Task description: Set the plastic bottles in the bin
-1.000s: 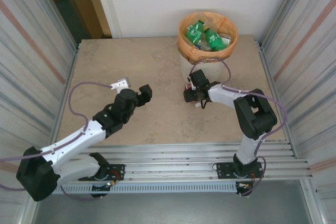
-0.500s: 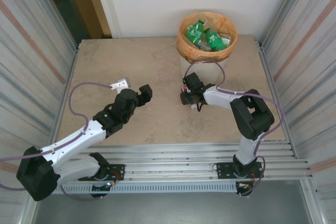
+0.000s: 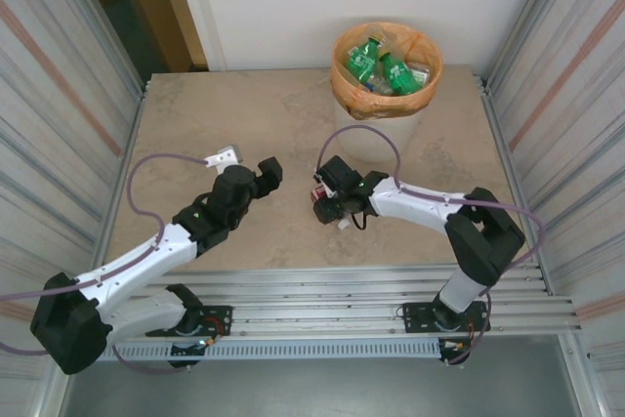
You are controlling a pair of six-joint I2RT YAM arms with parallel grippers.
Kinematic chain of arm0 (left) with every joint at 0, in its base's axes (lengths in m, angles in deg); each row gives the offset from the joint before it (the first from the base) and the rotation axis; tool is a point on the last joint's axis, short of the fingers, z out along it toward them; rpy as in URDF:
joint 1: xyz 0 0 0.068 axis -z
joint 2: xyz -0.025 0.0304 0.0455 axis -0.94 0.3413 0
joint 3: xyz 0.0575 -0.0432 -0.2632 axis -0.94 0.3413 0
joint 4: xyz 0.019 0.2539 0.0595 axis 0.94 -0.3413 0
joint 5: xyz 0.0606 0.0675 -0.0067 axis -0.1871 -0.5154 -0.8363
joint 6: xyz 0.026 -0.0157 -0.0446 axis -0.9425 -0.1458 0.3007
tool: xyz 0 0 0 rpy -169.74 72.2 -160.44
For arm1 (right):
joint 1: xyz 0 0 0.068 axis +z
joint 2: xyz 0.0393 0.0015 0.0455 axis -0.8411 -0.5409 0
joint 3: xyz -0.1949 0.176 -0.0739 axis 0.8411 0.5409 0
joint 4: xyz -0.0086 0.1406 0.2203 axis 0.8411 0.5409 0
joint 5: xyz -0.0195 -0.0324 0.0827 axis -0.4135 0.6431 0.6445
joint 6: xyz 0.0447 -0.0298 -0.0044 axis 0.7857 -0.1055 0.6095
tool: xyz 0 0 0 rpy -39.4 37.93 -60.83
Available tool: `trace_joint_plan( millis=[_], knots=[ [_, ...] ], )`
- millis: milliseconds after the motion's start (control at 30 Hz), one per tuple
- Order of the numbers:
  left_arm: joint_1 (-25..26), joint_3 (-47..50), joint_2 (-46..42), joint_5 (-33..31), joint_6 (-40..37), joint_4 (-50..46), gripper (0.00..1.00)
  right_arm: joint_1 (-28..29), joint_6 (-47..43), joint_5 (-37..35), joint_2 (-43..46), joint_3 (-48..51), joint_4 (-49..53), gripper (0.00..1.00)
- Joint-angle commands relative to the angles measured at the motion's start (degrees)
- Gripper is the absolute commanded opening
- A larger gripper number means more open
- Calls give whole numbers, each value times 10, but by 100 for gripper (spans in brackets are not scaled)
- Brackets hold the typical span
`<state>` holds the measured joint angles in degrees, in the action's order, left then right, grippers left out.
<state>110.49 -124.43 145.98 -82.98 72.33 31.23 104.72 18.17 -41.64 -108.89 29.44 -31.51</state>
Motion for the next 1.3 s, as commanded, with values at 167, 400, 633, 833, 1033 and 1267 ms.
trace_joint_plan(
  millis=[167, 400, 633, 833, 1033, 1267],
  knots=[
    [-4, 10, -9, -25, 16, -12, 99, 4, -72, -10, 146, -112, 84, 31],
    [-6, 15, -22, -37, 16, -16, 99, -89, -155, 16, 207, -232, 108, 29],
    [-7, 14, -28, -35, 15, -22, 99, -235, -205, 79, 180, -322, 88, 29],
    [-7, 15, -30, -32, 16, -20, 99, -338, -231, 151, 100, -418, 88, 29],
    [-7, 15, -29, -30, 16, -23, 99, -408, -241, 209, -2, -528, 103, 29],
    [-11, 8, -22, -34, 14, -29, 99, -437, -272, 208, -110, -632, 138, 29]
  ],
)
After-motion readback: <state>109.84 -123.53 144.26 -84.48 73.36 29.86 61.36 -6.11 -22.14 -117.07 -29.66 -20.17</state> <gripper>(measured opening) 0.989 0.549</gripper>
